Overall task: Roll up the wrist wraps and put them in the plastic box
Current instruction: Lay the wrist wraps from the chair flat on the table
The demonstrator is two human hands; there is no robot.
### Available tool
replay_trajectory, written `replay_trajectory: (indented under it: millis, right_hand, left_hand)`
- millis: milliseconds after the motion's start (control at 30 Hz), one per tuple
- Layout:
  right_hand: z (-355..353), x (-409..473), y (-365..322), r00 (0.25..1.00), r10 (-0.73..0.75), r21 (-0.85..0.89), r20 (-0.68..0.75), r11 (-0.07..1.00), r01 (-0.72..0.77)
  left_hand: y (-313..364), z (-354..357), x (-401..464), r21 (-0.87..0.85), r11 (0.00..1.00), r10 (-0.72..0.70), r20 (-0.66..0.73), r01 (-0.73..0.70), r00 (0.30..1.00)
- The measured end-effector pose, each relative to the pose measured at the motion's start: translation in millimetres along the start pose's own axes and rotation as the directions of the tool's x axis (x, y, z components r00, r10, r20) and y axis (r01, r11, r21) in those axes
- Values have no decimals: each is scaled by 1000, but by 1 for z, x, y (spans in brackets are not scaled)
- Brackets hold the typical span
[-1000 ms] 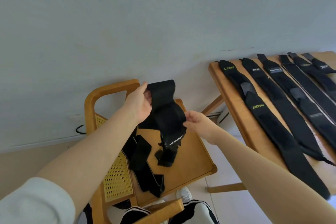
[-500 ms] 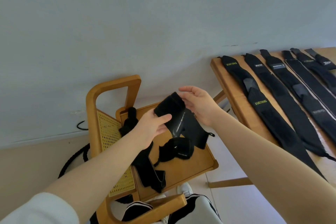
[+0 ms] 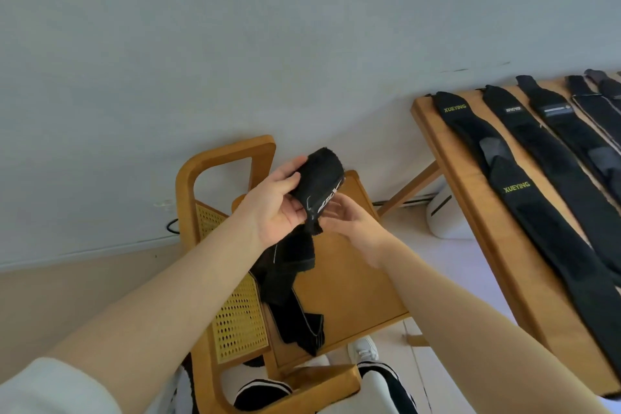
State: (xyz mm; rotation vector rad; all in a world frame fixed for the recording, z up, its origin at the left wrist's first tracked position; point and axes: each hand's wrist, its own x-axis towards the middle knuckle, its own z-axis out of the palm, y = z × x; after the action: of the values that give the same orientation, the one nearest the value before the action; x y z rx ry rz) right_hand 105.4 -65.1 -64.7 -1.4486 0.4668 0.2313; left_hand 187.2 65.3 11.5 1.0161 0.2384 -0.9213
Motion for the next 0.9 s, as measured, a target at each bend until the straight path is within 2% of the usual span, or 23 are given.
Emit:
replay_trajectory:
  millis: [67,167,233,333,400,433,467,500,533,567,633,667,800,900]
  right_hand:
    - [5,7,-4,1000,-16,-3,-13,1000,15]
    - [7,11,-8,996,-54,-152,-76,988,42]
    - [4,12,-12,991,-87,-208,-103,976,64]
    - [-6,11,-27,991,-136,-305,17,943,135]
    - [-11,9,-42,979,-154,-415,130,889,195]
    - [-13,9,-51,970,-159,-493,182,839,230]
    - [-14,9,-59,960,-155,-567,232,781,263]
    - [-14,9,-66,952,-143,-631,270,721,287]
    - [-14,9,-74,946,-129,-679,297,668,304]
    - [-14,8,-81,944,-116,-713,309,628,310]
    - [-15,6,-95,946,-94,-748,310,590,304]
    - [-16,5,-101,949,-81,-760,306,580,295]
    - [-21,2,-117,952,5,-832,306,488,264]
    - [-18,2,-118,947,88,-894,308,368,257]
  left_hand:
    - [4,-5,2,-30,999,19,-53,-21,998]
    - [11,-19,9,-71,995,58,-153,-69,987]
    - [12,-35,14,-20,996,79,-205,-85,976]
    - [6,-58,17,151,986,-31,-271,75,962]
    - [1,-64,15,353,901,-132,-328,251,935]
    - [1,-62,15,522,793,-136,-350,314,927]
    - [1,-60,15,708,624,-92,-354,330,931]
    - [2,-56,16,859,429,10,-314,280,949]
    - [2,-53,19,950,267,126,-200,162,972]
    - [2,-49,21,981,194,189,-53,16,981]
    - [2,-38,19,939,219,171,230,-265,958]
    - [0,-36,19,914,207,170,317,-349,933]
    - [3,-26,18,905,-22,246,416,-424,876]
    - [10,-12,15,884,-110,138,466,-454,874]
